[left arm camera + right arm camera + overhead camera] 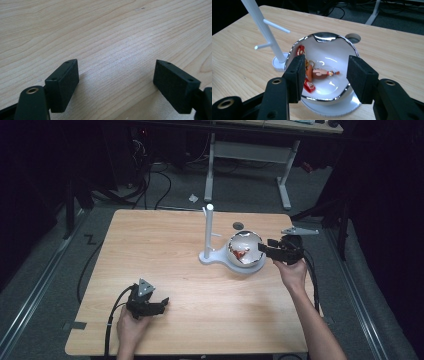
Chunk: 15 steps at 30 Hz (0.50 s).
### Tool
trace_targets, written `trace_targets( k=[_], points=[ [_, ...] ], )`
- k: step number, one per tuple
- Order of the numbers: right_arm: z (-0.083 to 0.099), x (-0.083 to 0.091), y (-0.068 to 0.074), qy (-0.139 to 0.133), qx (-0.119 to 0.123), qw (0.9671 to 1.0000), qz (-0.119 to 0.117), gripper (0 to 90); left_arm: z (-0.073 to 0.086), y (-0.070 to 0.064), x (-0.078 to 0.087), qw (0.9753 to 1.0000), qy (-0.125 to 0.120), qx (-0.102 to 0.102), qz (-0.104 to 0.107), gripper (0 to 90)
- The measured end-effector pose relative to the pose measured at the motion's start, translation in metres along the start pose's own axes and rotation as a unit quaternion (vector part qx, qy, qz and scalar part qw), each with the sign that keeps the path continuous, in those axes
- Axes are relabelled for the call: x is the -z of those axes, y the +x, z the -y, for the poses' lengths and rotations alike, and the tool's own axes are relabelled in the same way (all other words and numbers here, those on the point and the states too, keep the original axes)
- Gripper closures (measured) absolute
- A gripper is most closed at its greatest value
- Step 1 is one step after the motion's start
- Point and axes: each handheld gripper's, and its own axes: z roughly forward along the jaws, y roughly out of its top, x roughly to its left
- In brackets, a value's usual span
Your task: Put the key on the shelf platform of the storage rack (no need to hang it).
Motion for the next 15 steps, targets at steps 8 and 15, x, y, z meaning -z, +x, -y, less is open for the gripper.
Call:
trace_targets(
  k=[8,15],
  points=[
    [0.004,0.016,-0.004,-0.006,-0.001,1.0,0.001,48.5,0.0,0.0,0.0,1.0,0.0,0.001,0.001,20.9],
    [0.006,0.03,-0.002,-0.017,0.007,0.9998,0.0,48.1,0.0,0.0,0.0,1.0,0.0,0.001,0.001,20.9]
  ],
)
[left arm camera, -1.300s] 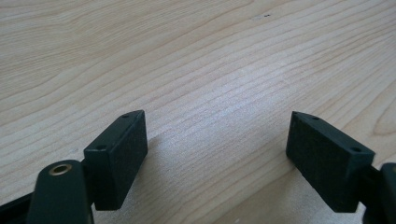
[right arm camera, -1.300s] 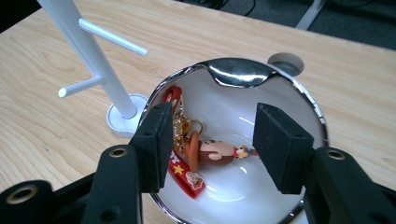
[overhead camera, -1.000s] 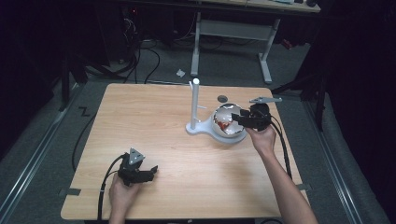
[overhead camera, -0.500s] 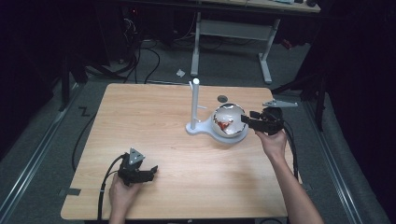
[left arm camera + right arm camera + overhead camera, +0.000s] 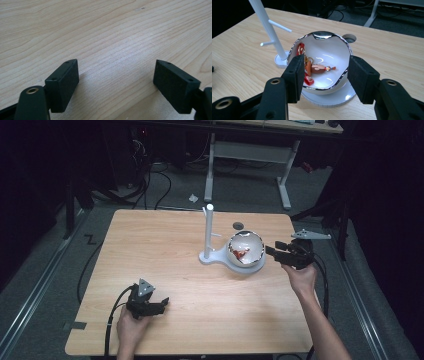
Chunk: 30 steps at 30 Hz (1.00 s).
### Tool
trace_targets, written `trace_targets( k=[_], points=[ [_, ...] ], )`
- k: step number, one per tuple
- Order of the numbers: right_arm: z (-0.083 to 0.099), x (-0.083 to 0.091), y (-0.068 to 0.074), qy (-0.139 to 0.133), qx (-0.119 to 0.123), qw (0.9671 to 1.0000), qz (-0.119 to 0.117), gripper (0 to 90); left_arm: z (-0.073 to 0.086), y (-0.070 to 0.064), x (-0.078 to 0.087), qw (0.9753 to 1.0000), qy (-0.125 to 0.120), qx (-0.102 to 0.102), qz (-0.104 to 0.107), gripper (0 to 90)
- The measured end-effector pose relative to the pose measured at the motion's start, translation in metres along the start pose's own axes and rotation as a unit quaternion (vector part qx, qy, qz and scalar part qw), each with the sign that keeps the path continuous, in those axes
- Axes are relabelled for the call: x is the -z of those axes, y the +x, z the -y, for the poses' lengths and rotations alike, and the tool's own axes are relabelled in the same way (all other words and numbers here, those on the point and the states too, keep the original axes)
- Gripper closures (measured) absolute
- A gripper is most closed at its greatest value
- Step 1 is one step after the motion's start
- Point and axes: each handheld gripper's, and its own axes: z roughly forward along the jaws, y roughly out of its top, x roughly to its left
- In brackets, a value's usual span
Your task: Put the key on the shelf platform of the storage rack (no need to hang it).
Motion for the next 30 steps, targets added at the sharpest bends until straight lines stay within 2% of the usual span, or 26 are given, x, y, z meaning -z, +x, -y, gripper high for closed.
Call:
trace_targets(
  k=[4,15,24,30],
  points=[
    [0.008,0.007,-0.002,-0.004,-0.005,1.0,0.001,48.1,0.0,0.0,0.0,1.0,0.0,0.0,0.0,20.9],
    [0.011,0.024,0.0,-0.019,-0.007,0.9998,0.001,48.1,0.0,0.0,0.0,1.0,0.0,0.0,-0.001,20.9],
    [0.028,0.038,-0.004,-0.033,-0.019,0.9993,-0.002,48.0,0.0,0.0,0.0,1.0,0.0,-0.001,-0.001,20.9],
    [0.031,0.046,-0.002,-0.041,-0.016,0.999,-0.004,47.9,0.0,0.0,0.0,1.0,0.0,0.0,0.0,20.9]
  ],
)
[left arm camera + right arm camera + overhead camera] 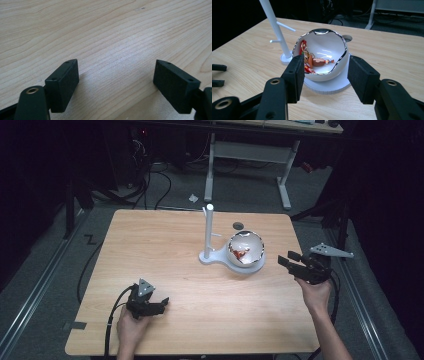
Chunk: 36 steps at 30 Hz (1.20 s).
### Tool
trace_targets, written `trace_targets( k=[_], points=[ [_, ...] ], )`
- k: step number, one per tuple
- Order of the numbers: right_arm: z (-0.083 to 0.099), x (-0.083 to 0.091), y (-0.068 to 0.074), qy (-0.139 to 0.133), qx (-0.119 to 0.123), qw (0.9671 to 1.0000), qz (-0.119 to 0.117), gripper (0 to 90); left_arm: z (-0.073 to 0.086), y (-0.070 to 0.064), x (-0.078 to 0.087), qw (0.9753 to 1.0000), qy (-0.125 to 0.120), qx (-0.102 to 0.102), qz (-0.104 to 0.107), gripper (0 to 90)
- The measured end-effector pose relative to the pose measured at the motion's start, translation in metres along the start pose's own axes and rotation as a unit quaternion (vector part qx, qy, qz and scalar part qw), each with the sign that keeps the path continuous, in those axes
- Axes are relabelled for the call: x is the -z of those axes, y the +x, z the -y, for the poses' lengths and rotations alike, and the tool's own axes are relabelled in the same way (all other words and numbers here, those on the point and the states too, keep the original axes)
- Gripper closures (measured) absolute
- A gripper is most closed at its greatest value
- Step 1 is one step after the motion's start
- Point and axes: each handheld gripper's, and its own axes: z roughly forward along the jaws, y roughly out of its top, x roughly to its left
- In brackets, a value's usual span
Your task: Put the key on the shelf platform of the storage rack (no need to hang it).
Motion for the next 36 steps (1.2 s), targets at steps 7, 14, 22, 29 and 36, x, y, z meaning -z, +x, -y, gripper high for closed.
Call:
trace_targets(
  k=[7,14,22,29,36],
  points=[
    [0.002,0.004,0.007,-0.004,0.007,0.9999,-0.007,47.9,0.0,0.0,0.0,1.0,0.001,-0.001,-0.001,20.9],
    [0.008,0.005,0.011,-0.006,0.008,0.9998,-0.016,47.7,0.0,0.0,0.0,1.0,0.0,0.0,0.0,20.9],
    [0.015,0.005,0.017,-0.005,0.008,0.9997,-0.024,47.6,0.0,0.0,0.0,1.0,0.001,-0.001,0.0,20.9],
    [0.02,0.004,0.024,-0.004,0.011,0.9994,-0.032,47.4,0.0,0.0,0.0,1.0,0.001,-0.001,-0.001,20.9],
    [0.027,0.0,0.03,0.001,0.013,0.9991,-0.041,47.4,0.0,0.0,0.0,1.0,0.0,0.0,0.0,20.9]
  ],
)
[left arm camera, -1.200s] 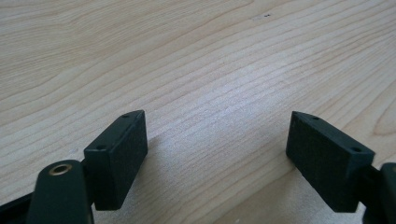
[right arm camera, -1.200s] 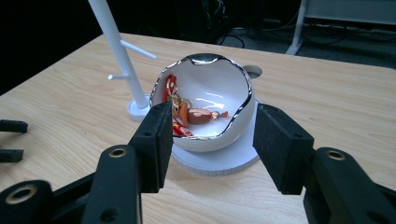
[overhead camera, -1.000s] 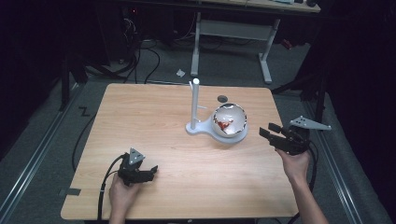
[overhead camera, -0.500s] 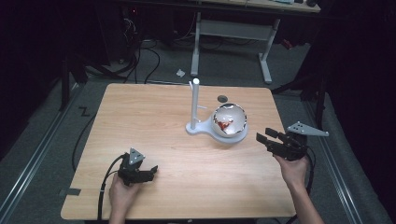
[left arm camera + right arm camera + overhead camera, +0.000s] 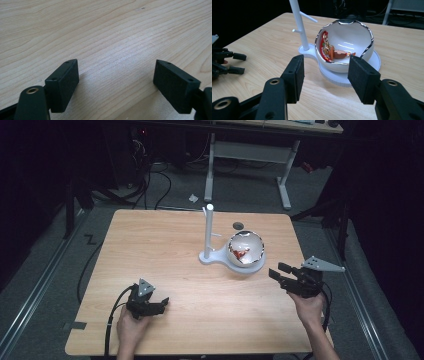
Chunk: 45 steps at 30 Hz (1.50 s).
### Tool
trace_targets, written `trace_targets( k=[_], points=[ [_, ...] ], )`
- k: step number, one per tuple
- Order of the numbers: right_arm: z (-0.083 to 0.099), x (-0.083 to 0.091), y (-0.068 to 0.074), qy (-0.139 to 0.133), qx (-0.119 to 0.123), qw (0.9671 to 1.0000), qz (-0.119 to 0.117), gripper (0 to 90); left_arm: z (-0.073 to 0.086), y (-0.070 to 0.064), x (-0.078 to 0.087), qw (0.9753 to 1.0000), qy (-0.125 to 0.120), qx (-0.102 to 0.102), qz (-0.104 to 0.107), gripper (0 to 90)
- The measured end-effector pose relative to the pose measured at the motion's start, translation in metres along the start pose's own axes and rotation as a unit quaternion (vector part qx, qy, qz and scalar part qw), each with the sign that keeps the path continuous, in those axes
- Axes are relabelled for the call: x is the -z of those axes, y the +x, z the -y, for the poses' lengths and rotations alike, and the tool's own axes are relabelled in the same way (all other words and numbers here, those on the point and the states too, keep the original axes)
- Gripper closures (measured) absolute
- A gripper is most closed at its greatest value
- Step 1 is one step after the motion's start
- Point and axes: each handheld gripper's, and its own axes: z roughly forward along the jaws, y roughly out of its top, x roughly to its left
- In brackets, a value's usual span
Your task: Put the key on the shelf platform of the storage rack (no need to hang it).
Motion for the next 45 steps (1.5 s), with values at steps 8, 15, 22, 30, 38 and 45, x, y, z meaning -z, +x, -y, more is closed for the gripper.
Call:
trace_targets(
  k=[8,15,22,30,38,45],
  points=[
    [0.006,-0.008,0.004,0.009,0.002,0.9999,-0.008,47.4,0.0,0.0,0.0,1.0,0.0,0.0,0.0,20.9],
    [0.011,-0.016,0.009,0.012,0.001,0.9998,-0.018,47.3,0.0,0.0,0.0,1.0,0.001,-0.001,0.0,20.9],
    [0.016,-0.026,0.013,0.019,0.004,0.9995,-0.024,46.8,0.0,0.0,0.0,1.0,0.001,-0.001,-0.001,20.9],
    [0.022,-0.036,0.018,0.026,0.004,0.9992,-0.03,46.2,0.0,0.0,0.0,1.0,0.001,-0.001,0.0,20.9],
    [0.026,-0.043,0.02,0.031,0.008,0.999,-0.032,46.0,0.0,0.0,0.0,1.0,0.001,-0.001,-0.001,20.9],
    [0.028,-0.049,0.024,0.034,0.013,0.9988,-0.032,46.0,0.0,0.0,0.0,1.0,0.0,0.0,0.0,20.9]
  ],
)
